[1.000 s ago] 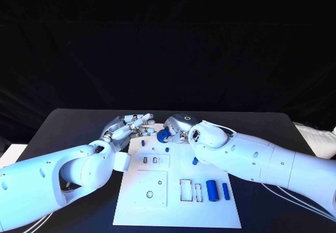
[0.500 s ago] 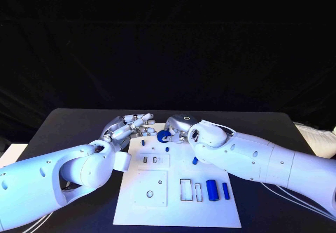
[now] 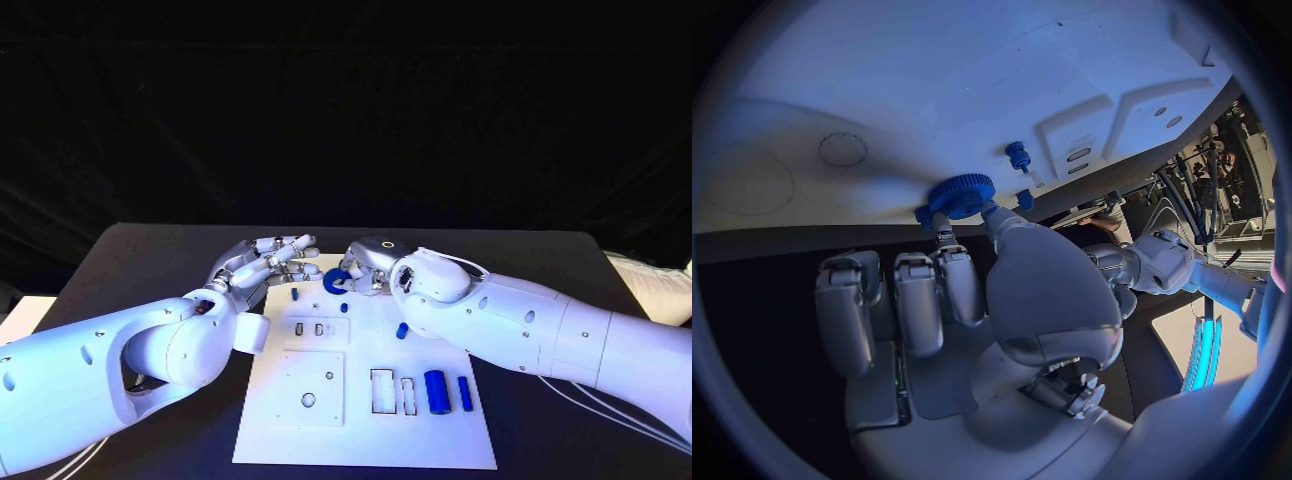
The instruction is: Assemble the parts on the task board
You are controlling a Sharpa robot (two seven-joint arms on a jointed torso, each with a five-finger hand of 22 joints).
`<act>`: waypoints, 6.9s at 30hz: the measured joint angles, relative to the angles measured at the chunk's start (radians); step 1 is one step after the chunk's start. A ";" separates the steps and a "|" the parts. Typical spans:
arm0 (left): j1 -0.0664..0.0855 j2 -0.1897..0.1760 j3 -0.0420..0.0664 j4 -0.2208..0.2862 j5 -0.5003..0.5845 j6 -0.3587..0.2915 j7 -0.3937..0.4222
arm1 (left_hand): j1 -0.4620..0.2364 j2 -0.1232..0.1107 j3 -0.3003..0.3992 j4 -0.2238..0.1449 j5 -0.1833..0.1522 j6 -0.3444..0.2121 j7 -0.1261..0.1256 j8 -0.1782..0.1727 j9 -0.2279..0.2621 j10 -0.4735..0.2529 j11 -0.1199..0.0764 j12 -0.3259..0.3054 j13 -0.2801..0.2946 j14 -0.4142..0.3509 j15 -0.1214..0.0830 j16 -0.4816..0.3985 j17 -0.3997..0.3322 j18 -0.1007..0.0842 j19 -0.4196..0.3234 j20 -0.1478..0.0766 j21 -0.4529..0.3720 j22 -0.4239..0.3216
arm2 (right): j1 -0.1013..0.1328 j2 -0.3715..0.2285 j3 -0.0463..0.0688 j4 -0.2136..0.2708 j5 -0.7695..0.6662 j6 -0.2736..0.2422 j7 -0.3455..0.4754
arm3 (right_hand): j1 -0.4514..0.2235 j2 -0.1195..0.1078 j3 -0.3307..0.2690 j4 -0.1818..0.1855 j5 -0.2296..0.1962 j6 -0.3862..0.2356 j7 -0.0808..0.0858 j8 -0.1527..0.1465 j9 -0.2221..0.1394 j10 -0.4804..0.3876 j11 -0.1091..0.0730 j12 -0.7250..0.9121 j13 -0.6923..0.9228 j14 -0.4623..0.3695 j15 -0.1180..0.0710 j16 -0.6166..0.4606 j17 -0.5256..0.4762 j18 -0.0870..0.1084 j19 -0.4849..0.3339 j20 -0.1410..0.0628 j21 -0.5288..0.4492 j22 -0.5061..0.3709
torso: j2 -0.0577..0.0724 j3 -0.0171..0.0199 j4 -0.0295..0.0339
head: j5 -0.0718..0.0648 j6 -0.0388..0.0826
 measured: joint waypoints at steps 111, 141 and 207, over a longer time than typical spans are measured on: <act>-0.006 -0.002 -0.001 -0.034 0.000 0.007 -0.006 | 0.004 0.004 0.003 -0.008 0.000 0.000 0.000 -0.003 0.000 0.000 0.000 -0.005 0.000 -0.003 0.003 -0.010 0.005 0.000 -0.004 0.004 -0.004 -0.003 | -0.062 -0.336 0.040 -0.014 0.444 -0.013 0.332 | 0.182 -0.001 0.061 -0.237 -0.044 0.138 -0.036 0.052 0.011 0.000 -0.046 0.027 0.000 -0.002 -0.038 0.008 0.001 0.000 -0.002 -0.035 0.004 0.000 | -0.012 0.0104 -0.0290 | -0.007 -0.011; -0.007 0.001 -0.001 -0.052 0.001 0.008 -0.007 | 0.009 0.009 0.007 -0.012 0.000 0.000 0.000 -0.003 0.000 0.000 0.000 -0.005 0.000 -0.003 0.003 -0.010 0.007 0.000 -0.004 0.004 -0.004 -0.004 | -0.049 -0.240 0.038 0.247 0.288 -0.068 0.186 | 0.102 0.011 0.051 -0.201 0.025 0.145 -0.036 0.047 0.026 -0.002 -0.059 0.067 0.000 -0.002 -0.052 0.015 0.000 0.000 0.000 -0.047 0.004 -0.001 | -0.017 0.0068 -0.0253 | 0.022 -0.031; -0.007 -0.001 -0.001 -0.056 0.010 0.009 -0.006 | 0.009 0.009 0.011 -0.016 -0.004 0.000 0.000 -0.003 0.000 0.000 0.000 -0.005 0.000 -0.003 0.003 -0.015 0.009 0.000 -0.004 0.004 -0.004 -0.005 | -0.104 -0.065 0.000 0.194 0.036 0.012 0.091 | 0.066 -0.032 0.015 -0.189 0.019 0.148 -0.039 0.000 0.013 -0.004 -0.046 -0.006 0.000 -0.002 -0.044 0.006 0.000 0.000 -0.001 -0.046 0.004 -0.001 | -0.015 0.0090 -0.0266 | 0.060 -0.063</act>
